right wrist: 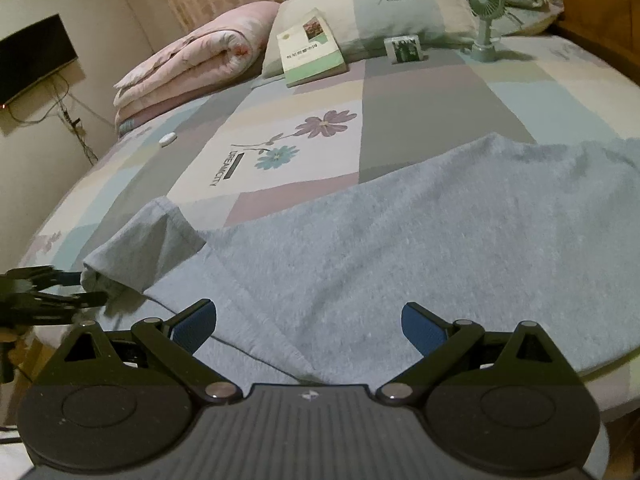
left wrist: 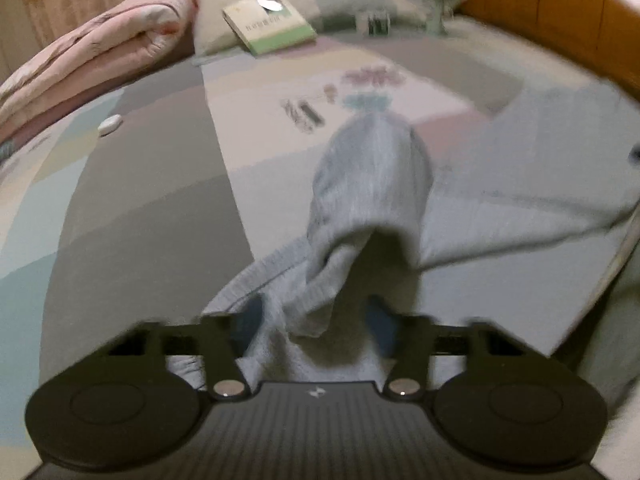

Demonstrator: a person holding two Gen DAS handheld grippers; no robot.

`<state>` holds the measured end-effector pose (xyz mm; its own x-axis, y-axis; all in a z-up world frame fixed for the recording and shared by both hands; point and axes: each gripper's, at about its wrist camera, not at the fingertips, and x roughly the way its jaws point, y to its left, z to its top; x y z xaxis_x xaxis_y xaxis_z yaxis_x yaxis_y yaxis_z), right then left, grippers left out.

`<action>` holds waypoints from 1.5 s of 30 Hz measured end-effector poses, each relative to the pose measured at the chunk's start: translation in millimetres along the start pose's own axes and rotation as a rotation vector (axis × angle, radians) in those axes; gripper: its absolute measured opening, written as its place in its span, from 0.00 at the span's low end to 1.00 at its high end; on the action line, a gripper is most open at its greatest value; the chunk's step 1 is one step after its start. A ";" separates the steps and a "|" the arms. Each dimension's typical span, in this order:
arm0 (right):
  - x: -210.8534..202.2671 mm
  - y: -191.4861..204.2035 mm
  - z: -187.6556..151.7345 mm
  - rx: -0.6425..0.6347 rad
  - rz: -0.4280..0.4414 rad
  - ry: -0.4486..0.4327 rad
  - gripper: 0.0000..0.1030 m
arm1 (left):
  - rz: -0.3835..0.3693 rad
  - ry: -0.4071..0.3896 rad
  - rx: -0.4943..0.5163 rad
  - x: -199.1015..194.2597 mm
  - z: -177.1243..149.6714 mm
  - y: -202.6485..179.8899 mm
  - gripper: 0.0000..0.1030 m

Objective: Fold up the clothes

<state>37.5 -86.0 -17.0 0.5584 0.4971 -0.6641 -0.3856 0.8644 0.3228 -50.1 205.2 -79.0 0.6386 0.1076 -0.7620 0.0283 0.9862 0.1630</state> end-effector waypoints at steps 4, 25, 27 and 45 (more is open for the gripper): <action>-4.1 -3.6 0.1 0.013 -0.014 -0.011 0.98 | 0.047 -0.051 -0.002 -2.7 0.7 4.0 0.12; 2.1 -0.7 -0.2 0.005 -0.004 -0.006 0.98 | 0.133 -0.096 -0.027 -36.6 21.9 47.8 0.43; 1.6 -1.6 -0.2 0.005 -0.005 -0.006 0.98 | 0.064 -0.128 0.016 -26.3 36.7 42.3 0.44; 8.5 -14.9 -5.6 0.049 -0.017 0.018 0.98 | -0.172 -0.029 -0.035 48.9 38.2 49.8 0.30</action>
<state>43.9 -95.0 -31.2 0.5512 0.4810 -0.6818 -0.3392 0.8757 0.3436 11.9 254.7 -84.2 0.6482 -0.0662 -0.7586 0.1125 0.9936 0.0094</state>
